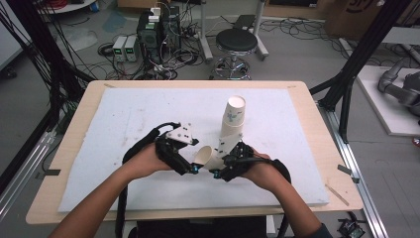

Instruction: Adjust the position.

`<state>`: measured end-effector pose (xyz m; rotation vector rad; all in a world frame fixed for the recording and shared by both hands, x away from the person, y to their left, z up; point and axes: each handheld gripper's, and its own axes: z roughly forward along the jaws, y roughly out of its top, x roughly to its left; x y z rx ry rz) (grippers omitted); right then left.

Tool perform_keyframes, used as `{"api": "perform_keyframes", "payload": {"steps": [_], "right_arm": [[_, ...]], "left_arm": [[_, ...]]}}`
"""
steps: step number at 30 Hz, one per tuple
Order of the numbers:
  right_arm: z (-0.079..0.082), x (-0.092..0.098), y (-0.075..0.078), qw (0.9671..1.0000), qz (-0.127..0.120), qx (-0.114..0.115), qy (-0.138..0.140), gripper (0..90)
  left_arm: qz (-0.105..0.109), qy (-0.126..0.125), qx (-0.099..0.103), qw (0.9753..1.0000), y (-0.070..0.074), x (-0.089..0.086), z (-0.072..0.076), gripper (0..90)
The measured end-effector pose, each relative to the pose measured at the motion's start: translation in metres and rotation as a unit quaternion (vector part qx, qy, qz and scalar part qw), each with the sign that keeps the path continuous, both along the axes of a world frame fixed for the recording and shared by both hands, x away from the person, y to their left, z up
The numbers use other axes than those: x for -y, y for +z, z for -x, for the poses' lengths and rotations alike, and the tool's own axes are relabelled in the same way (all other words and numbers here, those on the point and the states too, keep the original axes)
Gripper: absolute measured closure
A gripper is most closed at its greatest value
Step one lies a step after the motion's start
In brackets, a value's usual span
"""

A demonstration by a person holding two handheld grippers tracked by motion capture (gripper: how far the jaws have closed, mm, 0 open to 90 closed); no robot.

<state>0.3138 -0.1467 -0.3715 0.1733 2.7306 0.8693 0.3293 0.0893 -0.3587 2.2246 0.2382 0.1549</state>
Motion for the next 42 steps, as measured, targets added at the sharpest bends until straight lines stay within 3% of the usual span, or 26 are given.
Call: {"api": "perform_keyframes", "payload": {"steps": [6,10,13,20,23,28,34,36,39,41,42], "right_arm": [[-0.001,0.021,0.000,0.9987,-0.039,-0.004,-0.033,35.7],[-0.001,0.036,-0.003,0.9964,-0.066,-0.007,-0.053,35.7],[0.001,0.046,-0.005,0.9945,-0.081,-0.006,-0.066,35.5],[0.007,0.068,-0.011,0.9894,-0.112,0.007,-0.091,35.2],[0.009,0.075,-0.014,0.9860,-0.128,0.013,-0.105,34.9],[0.013,0.089,-0.021,0.9765,-0.168,0.027,-0.132,34.6],[0.016,0.106,-0.028,0.9598,-0.225,0.044,-0.162,34.5],[0.016,0.113,-0.031,0.9530,-0.244,0.047,-0.174,34.5],[0.015,0.124,-0.034,0.9398,-0.283,0.041,-0.187,34.5],[0.014,0.129,-0.034,0.9352,-0.293,0.043,-0.194,34.5],[0.014,0.132,-0.034,0.9309,-0.303,0.042,-0.199,34.5]], "left_arm": [[0.064,0.015,0.001,0.9979,-0.009,-0.018,0.003,19.2],[0.091,0.032,0.005,0.9953,-0.015,-0.027,0.006,19.3],[0.121,0.051,0.008,0.9913,-0.020,-0.034,0.006,19.4],[0.156,0.093,0.018,0.9832,-0.033,-0.047,0.008,19.4],[0.174,0.114,0.028,0.9776,-0.040,-0.052,0.009,19.4],[0.200,0.144,0.048,0.9680,-0.051,-0.060,0.012,19.6],[0.218,0.179,0.063,0.9573,-0.061,-0.073,0.013,19.6],[0.218,0.186,0.065,0.9560,-0.063,-0.077,0.013,19.6],[0.223,0.192,0.066,0.9535,-0.065,-0.081,0.013,19.6],[0.225,0.193,0.065,0.9527,-0.066,-0.082,0.013,19.7],[0.225,0.194,0.066,0.9525,-0.066,-0.083,0.012,19.7]]}}
